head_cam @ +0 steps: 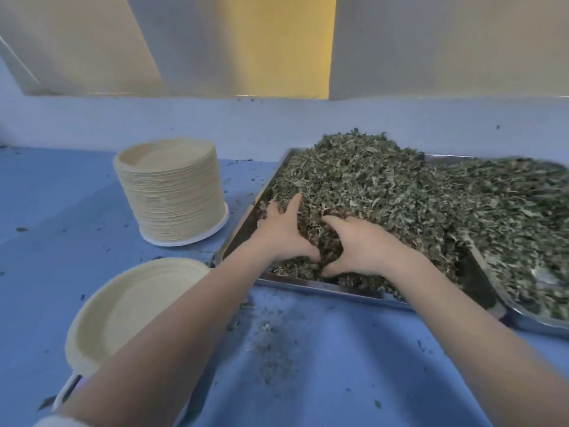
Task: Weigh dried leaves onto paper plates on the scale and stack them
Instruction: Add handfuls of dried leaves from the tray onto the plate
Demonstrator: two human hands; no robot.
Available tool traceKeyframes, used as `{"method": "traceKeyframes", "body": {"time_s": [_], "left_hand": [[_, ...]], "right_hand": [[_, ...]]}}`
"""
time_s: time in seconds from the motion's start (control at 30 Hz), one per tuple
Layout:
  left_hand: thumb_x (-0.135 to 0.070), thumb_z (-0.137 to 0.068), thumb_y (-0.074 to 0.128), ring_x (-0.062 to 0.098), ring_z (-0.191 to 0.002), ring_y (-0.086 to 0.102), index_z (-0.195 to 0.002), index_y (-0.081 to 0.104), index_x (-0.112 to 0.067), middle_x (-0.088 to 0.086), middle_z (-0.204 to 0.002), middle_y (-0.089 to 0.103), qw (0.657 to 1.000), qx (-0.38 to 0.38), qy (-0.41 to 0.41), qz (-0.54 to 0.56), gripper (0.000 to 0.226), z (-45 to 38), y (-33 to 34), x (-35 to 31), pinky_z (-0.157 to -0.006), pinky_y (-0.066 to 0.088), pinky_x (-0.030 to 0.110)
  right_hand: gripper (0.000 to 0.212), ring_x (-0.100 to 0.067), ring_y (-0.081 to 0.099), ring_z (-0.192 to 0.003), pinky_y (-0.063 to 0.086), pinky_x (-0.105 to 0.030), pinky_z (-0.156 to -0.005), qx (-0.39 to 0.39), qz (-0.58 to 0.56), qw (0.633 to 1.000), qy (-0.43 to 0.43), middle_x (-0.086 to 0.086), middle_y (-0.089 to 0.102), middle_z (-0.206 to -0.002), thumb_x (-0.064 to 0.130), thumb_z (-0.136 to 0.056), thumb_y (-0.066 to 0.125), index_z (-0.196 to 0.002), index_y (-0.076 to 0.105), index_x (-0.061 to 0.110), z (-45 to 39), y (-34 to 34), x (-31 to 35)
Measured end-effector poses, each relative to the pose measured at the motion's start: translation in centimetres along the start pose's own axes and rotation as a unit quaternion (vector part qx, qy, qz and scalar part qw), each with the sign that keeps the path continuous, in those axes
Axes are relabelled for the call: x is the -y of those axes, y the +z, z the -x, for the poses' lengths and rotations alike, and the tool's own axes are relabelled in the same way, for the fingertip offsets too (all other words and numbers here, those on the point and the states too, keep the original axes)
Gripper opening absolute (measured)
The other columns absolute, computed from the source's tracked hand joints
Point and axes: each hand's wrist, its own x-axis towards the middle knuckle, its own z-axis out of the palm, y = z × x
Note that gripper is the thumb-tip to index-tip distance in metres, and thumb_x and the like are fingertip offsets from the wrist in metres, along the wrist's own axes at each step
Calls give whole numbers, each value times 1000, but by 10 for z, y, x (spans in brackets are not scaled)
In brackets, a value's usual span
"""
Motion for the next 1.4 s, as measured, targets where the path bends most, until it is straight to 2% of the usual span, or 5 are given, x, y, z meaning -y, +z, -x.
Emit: {"method": "traceKeyframes", "body": {"time_s": [0.2,0.4,0.87,1.03,1.4], "left_hand": [[-18,-70,75,35,-122,44,-150,9,-22,23,-144,28,1000,10,13,24,104,-11,16,9,-95,43,35],[-10,-80,62,9,-61,49,-142,28,-20,-6,-84,49,990,-67,45,116,72,-10,-13,7,-35,31,10],[5,-82,57,27,-73,69,-140,38,-16,12,-135,44,971,-60,15,233,65,5,-36,3,-58,60,35],[4,-83,55,3,-36,57,-126,51,-8,11,-107,55,972,-98,40,209,44,10,-50,-5,-35,41,11],[3,-79,55,13,-60,63,-91,59,-9,10,-82,61,981,-163,23,102,18,89,-110,30,-47,49,19]], "right_hand": [[97,-34,56,-104,47,-33,-80,-22,-45,999,-4,-16,51,-121,31,-66,80,-143,23,15,-21,16,18],[74,-26,56,-97,49,-42,-84,-107,-180,978,-24,-8,56,-112,16,-67,78,-129,39,25,-34,-8,27],[50,3,52,-38,33,-3,-36,-124,-193,973,-23,-8,62,-118,11,-77,73,-123,60,25,-46,-36,45],[41,2,49,-42,33,-2,-39,-159,-203,965,-36,10,54,-73,8,-76,70,-114,66,24,-35,-52,50],[45,7,45,-59,33,0,-43,-160,-234,947,-150,5,59,-86,11,-74,73,-117,65,24,-16,-75,132]]}}
